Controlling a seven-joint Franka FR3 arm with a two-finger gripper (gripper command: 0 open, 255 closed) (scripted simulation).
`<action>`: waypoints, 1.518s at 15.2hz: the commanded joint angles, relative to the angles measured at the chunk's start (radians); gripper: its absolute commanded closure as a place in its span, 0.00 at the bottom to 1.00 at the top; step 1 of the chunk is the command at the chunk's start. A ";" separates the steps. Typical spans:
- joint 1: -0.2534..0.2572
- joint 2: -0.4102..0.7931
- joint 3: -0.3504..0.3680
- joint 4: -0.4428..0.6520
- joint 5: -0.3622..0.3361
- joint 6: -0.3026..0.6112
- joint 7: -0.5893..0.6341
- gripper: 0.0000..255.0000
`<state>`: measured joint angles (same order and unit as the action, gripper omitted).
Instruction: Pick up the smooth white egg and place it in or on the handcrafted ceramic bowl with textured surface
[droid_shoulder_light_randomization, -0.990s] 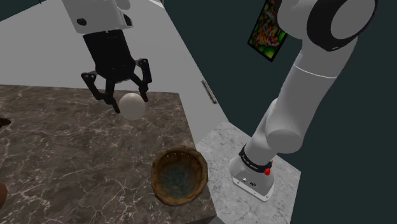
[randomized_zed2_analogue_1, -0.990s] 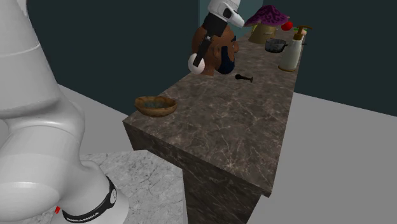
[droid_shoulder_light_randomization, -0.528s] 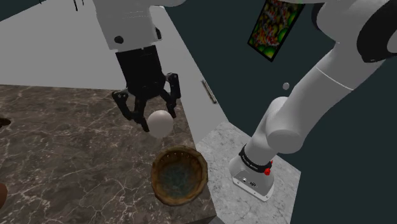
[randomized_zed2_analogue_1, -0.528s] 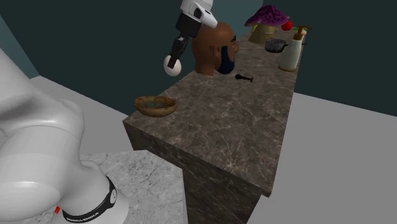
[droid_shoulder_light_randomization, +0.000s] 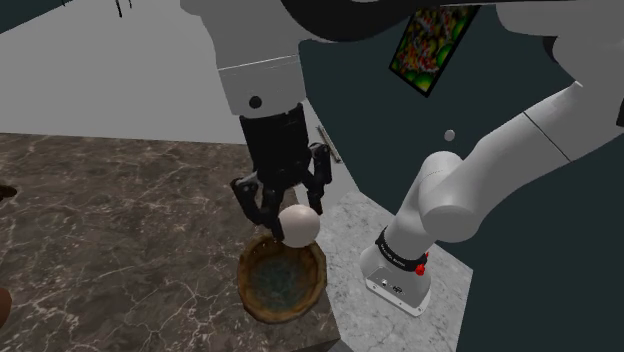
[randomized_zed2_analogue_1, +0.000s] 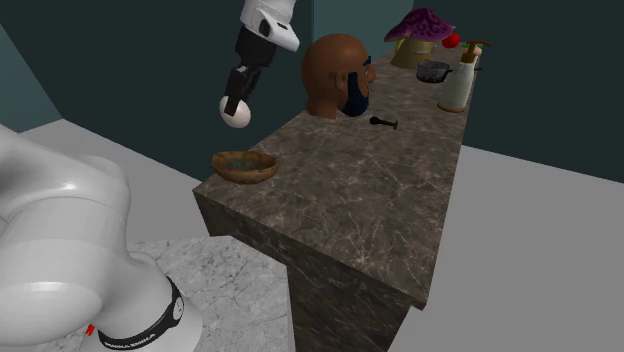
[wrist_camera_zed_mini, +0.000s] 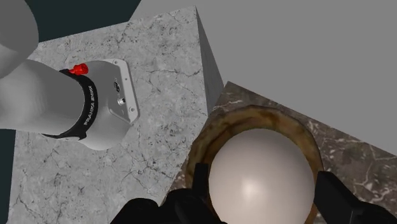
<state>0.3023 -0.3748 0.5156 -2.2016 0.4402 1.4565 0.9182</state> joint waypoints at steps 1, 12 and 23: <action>0.003 -0.004 0.004 -0.028 0.005 0.024 -0.005 1.00; 0.005 0.037 0.038 -0.140 0.012 0.175 -0.032 1.00; 0.005 0.038 0.039 -0.143 0.012 0.178 -0.033 0.00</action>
<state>0.3071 -0.3363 0.5548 -2.3443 0.4522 1.6349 0.8857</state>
